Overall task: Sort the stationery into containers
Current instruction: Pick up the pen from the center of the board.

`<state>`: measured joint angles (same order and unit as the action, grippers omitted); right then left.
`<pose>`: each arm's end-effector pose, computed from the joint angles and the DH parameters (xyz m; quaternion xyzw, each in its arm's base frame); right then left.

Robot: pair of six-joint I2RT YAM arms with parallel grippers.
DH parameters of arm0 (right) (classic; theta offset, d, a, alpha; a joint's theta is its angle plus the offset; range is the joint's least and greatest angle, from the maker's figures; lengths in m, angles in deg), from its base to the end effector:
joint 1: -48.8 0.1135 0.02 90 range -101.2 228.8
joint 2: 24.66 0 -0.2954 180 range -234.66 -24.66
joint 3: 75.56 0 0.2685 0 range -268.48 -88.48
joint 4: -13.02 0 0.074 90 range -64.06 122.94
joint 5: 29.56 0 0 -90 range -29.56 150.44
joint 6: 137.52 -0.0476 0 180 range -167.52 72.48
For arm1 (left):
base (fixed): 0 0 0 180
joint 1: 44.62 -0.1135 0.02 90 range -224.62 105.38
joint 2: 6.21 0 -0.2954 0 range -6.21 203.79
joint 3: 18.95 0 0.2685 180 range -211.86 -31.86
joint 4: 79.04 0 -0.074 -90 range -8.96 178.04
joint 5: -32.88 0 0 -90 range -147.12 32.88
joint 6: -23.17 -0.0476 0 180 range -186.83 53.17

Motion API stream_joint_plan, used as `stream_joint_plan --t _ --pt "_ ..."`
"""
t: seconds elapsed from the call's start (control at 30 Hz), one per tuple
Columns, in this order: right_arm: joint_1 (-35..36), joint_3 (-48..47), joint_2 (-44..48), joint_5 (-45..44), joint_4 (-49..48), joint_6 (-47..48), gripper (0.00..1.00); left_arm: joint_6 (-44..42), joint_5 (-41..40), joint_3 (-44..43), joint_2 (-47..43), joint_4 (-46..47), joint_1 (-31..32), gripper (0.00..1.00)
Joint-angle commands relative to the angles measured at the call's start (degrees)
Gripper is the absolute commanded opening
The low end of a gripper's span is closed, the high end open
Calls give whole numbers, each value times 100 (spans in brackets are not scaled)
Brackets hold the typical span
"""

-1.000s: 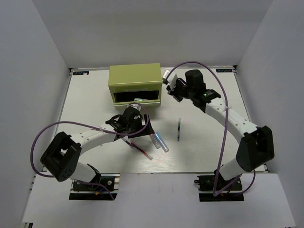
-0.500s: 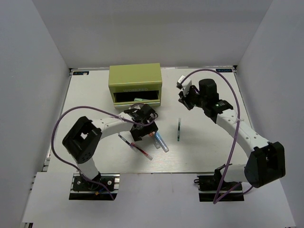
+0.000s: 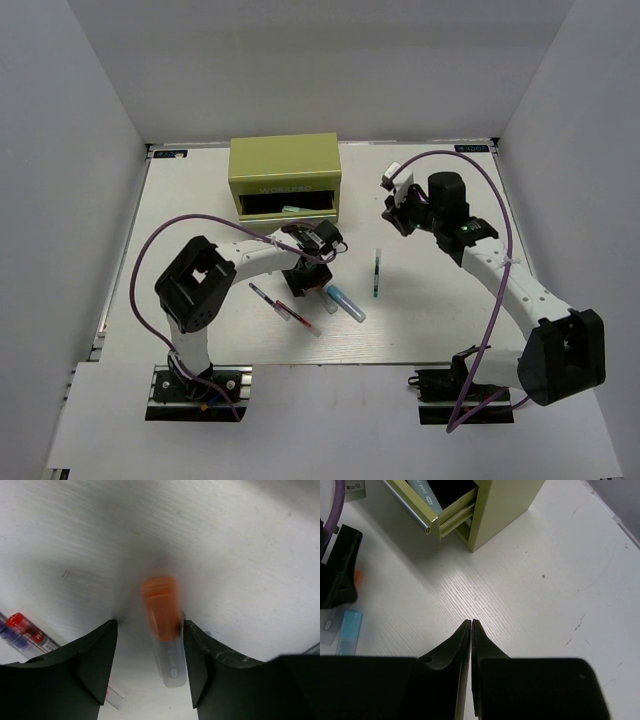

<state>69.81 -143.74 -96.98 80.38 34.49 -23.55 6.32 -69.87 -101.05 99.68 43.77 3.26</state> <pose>0.2791 0.1246 0.3242 -0.4040 0.7348 0.1329 0.5284 0.2529 -0.2640 0.1704 -0.2252 0.9648 -0.0135 0.1348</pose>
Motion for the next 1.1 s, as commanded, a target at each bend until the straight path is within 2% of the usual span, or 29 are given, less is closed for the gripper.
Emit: stream_joint_plan --t 0.0,0.07,0.1,0.23,0.3,0.33,0.4,0.5,0.53,0.63,0.7,0.73,0.8,0.93,1.03,1.07 --pt "-80 25 183 150 -267 -155 9 130 -175 -68 152 -477 81 64" --pt "-106 25 183 176 -284 -155 9 130 -175 -68 152 -477 134 59" --pt "-106 16 191 176 -311 -155 9 130 -175 -68 152 -529 134 52" --pt "-141 25 183 255 -320 -173 9 130 -113 -16 152 -530 134 36" --pt "-142 51 191 299 -320 -182 13 130 -113 37 152 -530 186 29" --pt "-150 60 209 352 -320 -182 14 130 -61 98 73 -478 187 22" --pt "-159 112 261 431 -319 -164 23 77 -8 159 -110 -329 256 11" --pt "-168 218 341 537 -311 -112 39 -300 -8 213 -462 -91 388 2" --pt "-159 244 367 641 -302 -94 41 -396 -8 265 -620 84 389 0" --pt "-177 367 516 913 -267 64 39 -810 -8 335 -1341 496 530 0" --pt "-177 446 560 1160 -101 126 28 -863 -183 502 -1954 682 582 0" --pt "-194 481 630 1204 -196 178 17 -863 -236 555 -2158 805 582 0" --pt "-177 560 735 1318 -240 205 12 -863 -323 678 -2519 1165 635 0" --pt "-194 753 903 1398 -337 337 10 -662 -675 758 -3204 1579 635 0" --pt "-177 885 1017 1398 -495 381 10 -276 -1298 758 -3416 1895 521 0" --pt "-177 912 1052 1398 -495 398 10 -161 -1822 758 -3539 2192 469 0"
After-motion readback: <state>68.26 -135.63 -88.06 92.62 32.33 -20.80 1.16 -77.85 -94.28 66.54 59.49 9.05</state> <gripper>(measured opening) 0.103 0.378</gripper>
